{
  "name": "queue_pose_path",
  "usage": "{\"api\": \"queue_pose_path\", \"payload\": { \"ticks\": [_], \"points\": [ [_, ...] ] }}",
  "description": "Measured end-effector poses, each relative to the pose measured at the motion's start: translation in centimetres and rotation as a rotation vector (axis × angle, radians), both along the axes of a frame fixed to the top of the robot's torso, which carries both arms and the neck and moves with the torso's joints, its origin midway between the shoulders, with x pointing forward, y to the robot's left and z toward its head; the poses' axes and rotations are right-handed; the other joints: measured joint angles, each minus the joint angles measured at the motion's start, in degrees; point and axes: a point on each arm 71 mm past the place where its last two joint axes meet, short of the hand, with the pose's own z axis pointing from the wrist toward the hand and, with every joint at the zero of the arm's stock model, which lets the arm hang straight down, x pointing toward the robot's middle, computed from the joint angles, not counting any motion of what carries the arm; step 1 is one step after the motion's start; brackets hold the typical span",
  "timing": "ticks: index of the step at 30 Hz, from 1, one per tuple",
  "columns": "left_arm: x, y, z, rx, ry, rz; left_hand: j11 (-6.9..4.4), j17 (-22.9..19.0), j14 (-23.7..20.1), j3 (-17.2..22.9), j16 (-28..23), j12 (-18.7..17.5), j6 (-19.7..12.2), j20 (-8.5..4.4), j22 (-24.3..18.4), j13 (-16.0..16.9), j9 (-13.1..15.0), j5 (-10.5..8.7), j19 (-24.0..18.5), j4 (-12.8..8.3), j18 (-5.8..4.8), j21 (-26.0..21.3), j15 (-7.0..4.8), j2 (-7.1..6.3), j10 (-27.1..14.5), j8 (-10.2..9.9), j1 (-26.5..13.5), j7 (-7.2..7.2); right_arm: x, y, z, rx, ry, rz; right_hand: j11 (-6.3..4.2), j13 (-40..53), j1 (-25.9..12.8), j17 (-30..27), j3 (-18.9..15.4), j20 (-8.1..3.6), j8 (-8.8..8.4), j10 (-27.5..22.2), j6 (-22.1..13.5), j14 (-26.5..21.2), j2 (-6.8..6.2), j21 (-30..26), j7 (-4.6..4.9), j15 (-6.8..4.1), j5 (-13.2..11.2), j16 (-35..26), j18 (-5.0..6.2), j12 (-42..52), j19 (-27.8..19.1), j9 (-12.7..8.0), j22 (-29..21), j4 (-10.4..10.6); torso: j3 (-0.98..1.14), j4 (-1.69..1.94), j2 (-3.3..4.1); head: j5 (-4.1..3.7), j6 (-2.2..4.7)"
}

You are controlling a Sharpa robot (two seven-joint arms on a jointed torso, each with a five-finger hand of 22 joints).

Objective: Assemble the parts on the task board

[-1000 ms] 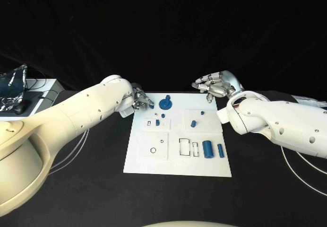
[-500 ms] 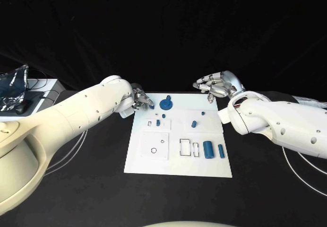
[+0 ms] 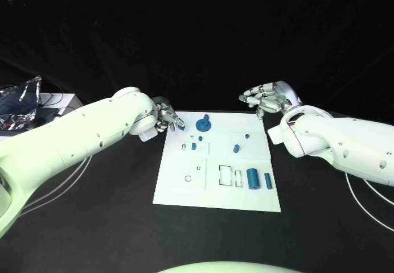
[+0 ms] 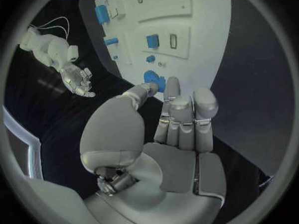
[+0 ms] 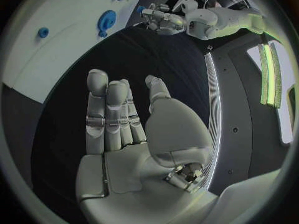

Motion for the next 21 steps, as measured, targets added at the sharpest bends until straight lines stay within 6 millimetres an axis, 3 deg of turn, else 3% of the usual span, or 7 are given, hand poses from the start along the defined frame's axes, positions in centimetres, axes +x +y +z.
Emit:
{"api": "queue_pose_path", "payload": {
  "ticks": [6,9,15,17,18,19,21],
  "points": [
    [-1.0,0.1,0.3,0.003,0.003,-0.002,0.19,0.7,0.0,0.0,-0.4,-0.5,0.1,0.00,0.0,0.8,1.6,0.90,0.0,0.0,-0.01,0.5,0.01,-0.18,0.2,-0.6,-0.2,0.06,0.3,-0.7,0.0,-0.004,-0.004,-0.020,0.00,-0.1,0.0,-0.6,0.0,0.06,0.00,0.0,-0.2,-0.2,0.00,-3.9,0.19,0.21,0.0,-0.7,0.05,-0.2,-0.1,0.0,0.0,0.0,-0.20,0.37,-0.65,-0.10,-0.45],
    [-1.3,-0.2,0.2,0.002,0.005,-0.001,0.18,0.8,0.1,0.0,-0.4,-0.5,0.3,-0.21,0.0,1.0,1.6,0.97,0.2,0.0,-0.04,0.5,-0.10,-0.22,0.2,-0.6,-0.2,-0.14,0.4,-0.9,0.0,-0.005,-0.010,-0.028,0.21,-1.2,0.0,-2.1,0.0,0.81,-0.47,-0.2,-0.5,-1.0,0.00,-6.9,0.52,0.60,0.0,-2.9,0.94,-1.8,-0.8,-0.2,-0.7,0.0,-0.31,0.56,-0.92,-0.14,-0.59],
    [-1.9,-1.0,-0.4,0.006,0.010,0.003,0.10,1.3,0.3,0.0,-0.4,-0.5,0.9,-0.22,0.0,1.4,1.7,1.75,0.6,0.0,-0.06,1.6,-0.08,-0.61,0.7,-0.7,-0.6,-0.29,0.8,-1.7,0.0,0.000,-0.030,-0.062,1.91,-14.1,0.4,-7.7,1.4,2.17,-1.83,3.4,-0.5,-3.5,0.40,-12.3,1.42,1.92,0.3,-11.7,0.95,-16.4,-3.9,-2.3,-10.1,-0.5,-0.53,0.89,-1.27,-0.08,-0.85],
    [-2.1,-1.2,-0.7,0.006,0.009,0.004,0.10,1.3,0.4,0.0,-0.4,-0.5,0.9,-0.22,0.0,1.5,1.7,1.75,0.6,0.0,-0.06,1.6,-0.05,-0.75,0.7,-0.7,-0.8,-0.30,0.9,-1.9,0.0,0.009,-0.035,-0.071,2.58,-18.9,0.9,-10.6,2.0,3.37,-1.83,3.5,-0.4,-6.7,0.94,-12.4,1.51,3.23,0.3,-16.0,0.71,-22.0,-8.4,-3.2,-14.6,-1.0,-0.60,0.93,-1.33,-0.05,-0.93],
    [-2.2,-1.3,-0.8,0.005,0.010,0.004,0.10,1.3,0.4,0.0,-0.4,-0.5,0.9,-0.22,0.0,1.5,1.7,1.75,0.6,0.0,-0.06,1.6,0.00,-0.75,0.7,-0.8,-0.8,-0.31,1.0,-2.0,0.0,0.016,-0.036,-0.075,3.55,-21.5,1.7,-12.8,2.4,4.32,-1.74,2.6,-1.4,-8.9,1.20,-12.4,2.15,4.27,0.2,-19.2,0.03,-25.0,-12.0,-4.1,-17.4,-1.3,-0.61,0.96,-1.36,-0.05,-0.96],
    [-2.3,-1.4,-1.0,0.005,0.011,0.004,0.10,1.3,0.4,0.0,-0.4,-0.5,0.9,-0.22,0.0,1.5,1.7,1.75,0.6,0.0,-0.07,1.6,0.00,-0.75,0.7,-0.8,-0.8,-0.31,1.1,-2.1,0.0,0.024,-0.035,-0.078,4.71,-22.9,2.4,-15.1,2.7,5.35,-1.66,1.2,-2.5,-11.0,1.49,-12.4,3.04,5.36,-0.3,-22.5,-0.51,-27.5,-15.4,-5.3,-20.0,-1.6,-0.63,1.00,-1.36,-0.04,-1.01],
    [-2.5,-1.6,-1.4,0.006,0.014,0.005,0.10,1.3,0.4,0.0,-0.4,-0.5,0.9,-0.22,0.0,1.6,1.7,2.02,0.6,0.0,-0.06,1.6,0.00,-0.82,0.7,-0.8,-0.8,-0.31,1.2,-2.3,0.0,0.049,-0.033,-0.084,5.56,-24.0,3.7,-22.8,3.5,7.58,-1.69,0.0,-3.1,-13.0,1.85,-12.1,4.00,7.48,-1.7,-31.6,-0.89,-31.9,-22.0,-9.7,-27.0,-1.9,-0.64,1.01,-1.38,-0.04,-1.06]
  ]
}}
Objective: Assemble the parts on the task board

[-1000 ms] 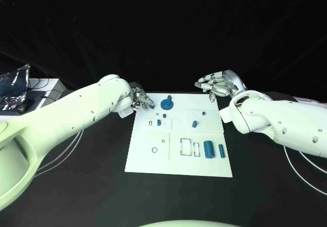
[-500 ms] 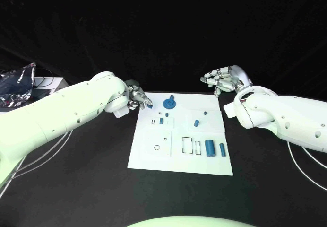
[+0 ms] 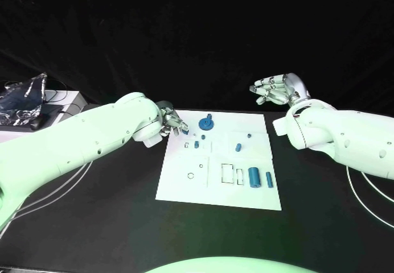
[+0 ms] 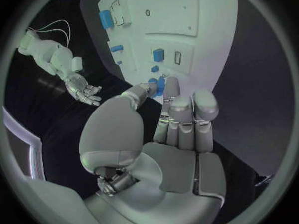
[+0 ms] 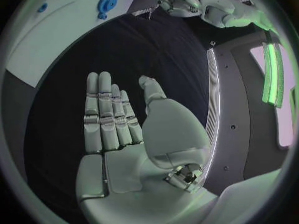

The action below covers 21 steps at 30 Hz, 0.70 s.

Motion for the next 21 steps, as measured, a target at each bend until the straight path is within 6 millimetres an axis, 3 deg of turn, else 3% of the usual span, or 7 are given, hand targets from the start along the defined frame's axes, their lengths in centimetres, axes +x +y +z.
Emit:
{"api": "queue_pose_path", "payload": {
  "ticks": [3,5,9,11,14,16,21],
  "points": [
    [-0.3,-0.2,-0.6,0.001,0.004,0.000,0.00,0.0,0.0,0.0,0.0,0.0,0.0,0.00,0.0,0.0,0.6,0.00,0.0,0.0,0.00,0.0,0.00,-0.07,0.0,0.0,-0.1,0.00,0.2,-0.3,-0.1,0.041,0.005,-0.005,1.25,-0.1,1.4,-10.7,0.8,2.66,-0.31,-0.1,-0.1,-1.8,0.23,0.0,0.07,2.27,-2.6,-11.8,0.00,-4.6,-5.4,-5.8,-10.1,-0.3,0.01,0.04,-0.02,0.03,-0.05],
    [-0.5,-0.3,-1.0,0.001,0.007,0.000,0.00,0.0,0.0,0.0,0.0,0.0,0.0,0.00,0.0,0.0,0.6,0.00,0.0,0.0,0.00,0.0,0.01,-0.07,0.0,0.0,-0.1,0.00,0.4,-0.6,-0.2,0.068,0.008,-0.008,1.62,-0.1,2.2,-12.8,1.7,3.25,-0.31,-0.2,0.3,-1.4,0.53,0.0,-0.15,2.66,-3.8,-15.8,0.01,-5.9,-6.0,-7.3,-15.1,-0.3,0.01,0.08,-0.04,0.05,-0.07],
    [-0.9,-0.4,-1.8,0.002,0.013,0.002,0.00,0.0,0.0,0.0,0.0,0.0,0.0,0.00,0.0,0.0,0.7,0.00,0.0,0.0,0.00,0.0,0.01,-0.20,0.0,0.0,-0.2,-0.01,0.9,-1.3,-0.3,0.126,0.020,-0.015,1.38,-0.2,2.8,-13.4,4.5,3.86,-0.60,-0.4,-0.8,-2.4,0.10,0.6,-1.37,3.22,-6.5,-16.9,0.00,-6.4,-6.1,-7.8,-23.1,-0.6,0.01,0.08,-0.04,0.12,-0.07],
    [-1.1,-0.4,-2.0,0.003,0.012,0.004,0.00,0.0,0.0,0.0,0.0,0.0,0.0,0.00,0.0,0.1,0.7,0.00,0.0,0.0,-0.01,0.0,0.01,-0.22,0.0,0.0,-0.2,-0.02,1.1,-1.8,-0.4,0.153,0.029,-0.016,1.17,-0.2,2.8,-13.4,5.1,3.32,-0.60,0.2,-1.4,0.7,0.10,1.9,-1.16,2.29,-6.6,-16.9,0.00,-6.4,-3.7,-7.8,-24.4,-0.5,0.02,0.08,-0.04,0.14,-0.07],
    [-1.2,-0.4,-2.2,0.007,0.005,0.007,0.00,0.0,0.0,0.0,0.0,0.0,0.0,0.00,0.0,0.1,0.8,0.00,0.0,0.0,-0.01,0.0,0.01,-0.31,0.0,-0.1,-0.3,-0.03,1.5,-2.6,-0.5,0.184,0.044,-0.011,0.30,-0.3,2.8,-13.4,6.4,1.55,-0.60,4.7,-0.8,6.5,0.10,4.3,-0.46,0.55,-6.6,-16.9,0.91,-6.5,0.8,-7.8,-25.4,-0.2,0.03,0.05,-0.02,0.21,0.02],
    [-1.2,-0.4,-2.4,0.009,0.001,0.009,0.00,0.0,0.0,0.0,0.0,0.0,0.0,0.00,0.0,0.1,0.8,0.00,0.0,0.0,-0.01,0.0,0.02,-0.31,0.0,-0.2,-0.3,-0.03,1.7,-3.2,-0.5,0.196,0.050,-0.009,0.29,-0.3,2.8,-13.4,8.0,1.20,-0.60,4.9,-0.3,6.6,0.09,4.4,-0.32,0.56,-6.6,-16.9,0.92,-6.5,1.2,-7.8,-27.9,0.0,0.03,0.03,0.01,0.25,0.04],
    [-1.4,-0.4,-2.8,0.012,-0.007,0.013,0.00,0.0,0.0,0.0,0.0,0.0,0.0,0.00,0.0,0.2,0.8,-0.01,0.0,0.0,-0.01,0.0,0.02,-0.31,0.0,-0.2,-0.3,-0.04,2.2,-5.1,-0.6,0.218,0.056,-0.021,0.62,-0.3,2.1,-13.5,8.9,2.02,-0.60,4.6,-0.2,3.8,-0.53,4.7,-0.24,1.51,-6.8,-17.0,0.92,-6.4,0.3,-7.8,-34.1,0.5,0.03,0.04,0.05,0.31,0.09]
  ]
}}
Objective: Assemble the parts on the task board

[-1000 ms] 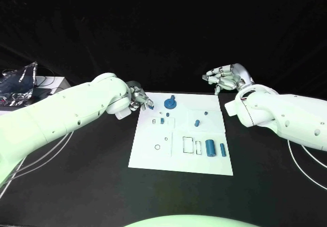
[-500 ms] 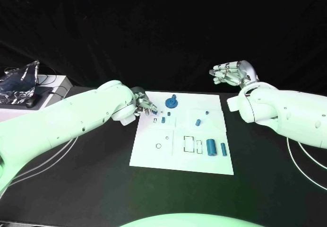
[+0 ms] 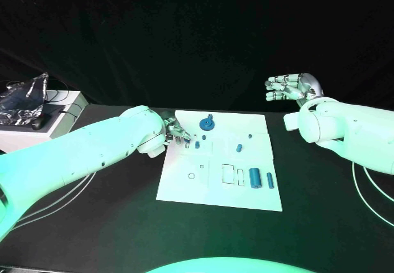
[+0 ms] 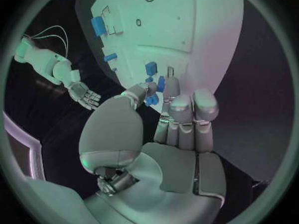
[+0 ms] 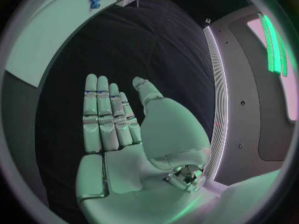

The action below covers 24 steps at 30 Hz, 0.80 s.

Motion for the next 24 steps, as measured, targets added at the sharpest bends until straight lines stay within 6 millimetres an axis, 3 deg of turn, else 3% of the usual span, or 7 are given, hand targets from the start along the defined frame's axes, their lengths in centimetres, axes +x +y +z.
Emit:
{"api": "queue_pose_path", "payload": {
  "ticks": [7,17,19,24],
  "points": [
    [-0.2,-0.1,-0.1,0.006,-0.016,-0.001,0.01,0.0,0.0,0.0,0.0,0.0,0.0,0.00,0.0,0.0,0.6,-0.01,0.0,0.0,-0.34,0.0,0.01,0.02,0.0,-0.1,0.0,-0.01,-0.5,-2.2,-0.2,0.017,0.010,-0.015,0.30,0.0,-0.1,0.0,-0.2,0.00,0.00,-0.3,-0.6,0.0,-0.13,2.1,0.15,0.00,0.0,-0.1,0.00,0.0,0.0,0.0,-4.4,0.2,-0.10,0.17,0.04,-0.14,-0.18],
    [-0.2,0.2,-0.6,0.019,-0.026,0.007,0.08,0.0,-0.1,0.0,0.0,0.0,0.2,0.00,0.0,0.0,1.2,-0.03,0.0,0.0,-0.34,0.0,-0.11,0.03,0.1,0.0,0.0,-0.16,-1.9,-2.6,-1.0,0.037,0.026,0.007,0.24,0.0,0.1,0.0,-0.8,0.63,0.00,-0.8,-0.7,-1.4,-0.35,3.2,0.24,0.42,0.1,-0.1,0.00,0.0,-1.1,0.0,-6.9,0.3,-0.13,0.12,0.07,-0.23,-0.18],
    [-0.3,0.2,-0.8,0.021,-0.025,0.008,0.08,0.0,-0.1,0.0,0.0,0.0,0.2,0.00,0.0,0.0,1.2,-0.04,0.0,0.0,-0.34,0.0,-0.11,0.03,0.1,0.1,0.0,-0.16,-2.1,-2.7,-1.0,0.038,0.021,0.008,0.24,0.0,0.1,0.0,-0.8,0.69,0.00,-0.8,-0.2,-2.3,-0.38,3.2,-0.18,0.62,0.5,-0.1,-0.01,0.0,-1.8,0.0,-7.4,0.3,-0.14,0.12,0.07,-0.23,-0.16],
    [-0.3,0.3,-1.1,0.026,-0.023,0.009,0.08,0.0,-0.1,0.0,0.0,0.0,0.2,0.00,0.0,0.0,1.2,-0.05,0.0,0.0,-0.35,0.0,-0.12,0.04,0.1,0.1,0.0,-0.16,-2.6,-2.9,-1.0,0.037,0.004,0.002,0.24,0.0,0.1,0.0,1.7,1.11,0.01,-0.8,0.1,-3.1,-0.88,3.2,-0.10,0.83,0.7,-0.1,-0.01,0.0,-2.4,0.0,-8.7,-0.1,-0.16,0.15,0.07,-0.27,-0.33]
  ]
}}
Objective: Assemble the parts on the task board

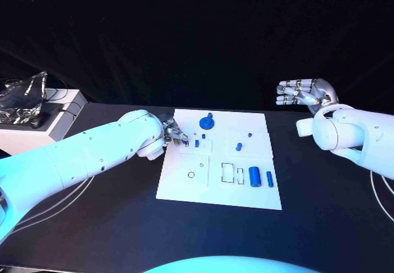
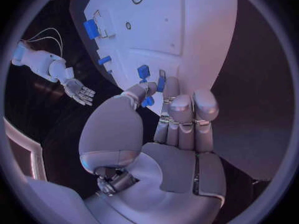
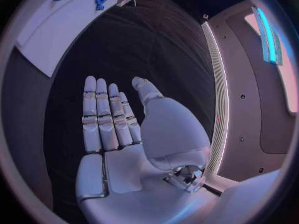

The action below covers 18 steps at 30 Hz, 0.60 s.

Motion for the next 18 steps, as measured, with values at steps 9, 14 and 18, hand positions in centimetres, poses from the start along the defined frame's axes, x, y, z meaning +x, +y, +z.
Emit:
{"api": "queue_pose_path", "payload": {
  "ticks": [9,14,18],
  "points": [
    [-0.18,-0.06,-0.50,-0.002,0.002,0.001,0.00,-0.1,0.0,0.0,0.0,0.0,0.0,0.00,0.0,0.2,2.2,-0.01,0.0,0.0,0.00,0.2,0.00,0.02,0.0,0.0,0.0,0.00,-0.49,-0.07,-0.11,0.001,-0.017,-0.009,0.17,0.0,0.0,0.0,0.1,0.20,0.00,-0.2,-0.8,-0.6,-0.02,0.0,0.38,0.20,0.0,0.0,0.00,0.0,-0.2,0.0,-0.5,0.0,0.02,0.05,0.00,0.04,-0.12],
    [-0.30,-0.26,-0.75,-0.004,0.003,-0.002,0.00,-0.1,0.0,0.0,0.0,0.0,0.0,0.00,0.0,0.2,2.5,-0.02,0.0,0.0,-0.01,0.2,0.01,0.03,0.0,-0.1,0.0,-0.01,-0.60,-0.05,-0.14,0.001,-0.021,-0.011,0.21,0.0,0.0,0.0,0.1,0.20,0.00,-0.2,-0.9,-0.6,-0.02,0.0,0.43,0.20,0.0,0.0,0.00,0.0,-0.2,0.0,-0.5,0.0,0.05,0.04,0.03,0.08,-0.14],
    [-0.32,-0.26,-0.80,-0.003,0.002,-0.002,0.00,-0.1,0.0,0.0,0.0,0.0,0.0,0.00,0.0,0.2,2.5,-0.03,0.0,0.0,-0.01,0.2,0.01,0.03,0.0,-0.1,0.0,-0.01,-0.64,-0.11,-0.15,0.001,-0.022,-0.013,0.20,0.0,0.0,0.0,0.1,0.28,0.00,-0.2,-1.0,-0.6,-0.01,0.0,0.31,0.20,0.0,0.0,0.00,0.0,-0.5,0.0,-0.6,0.0,0.07,0.04,0.04,0.01,-0.21]
  ]
}}
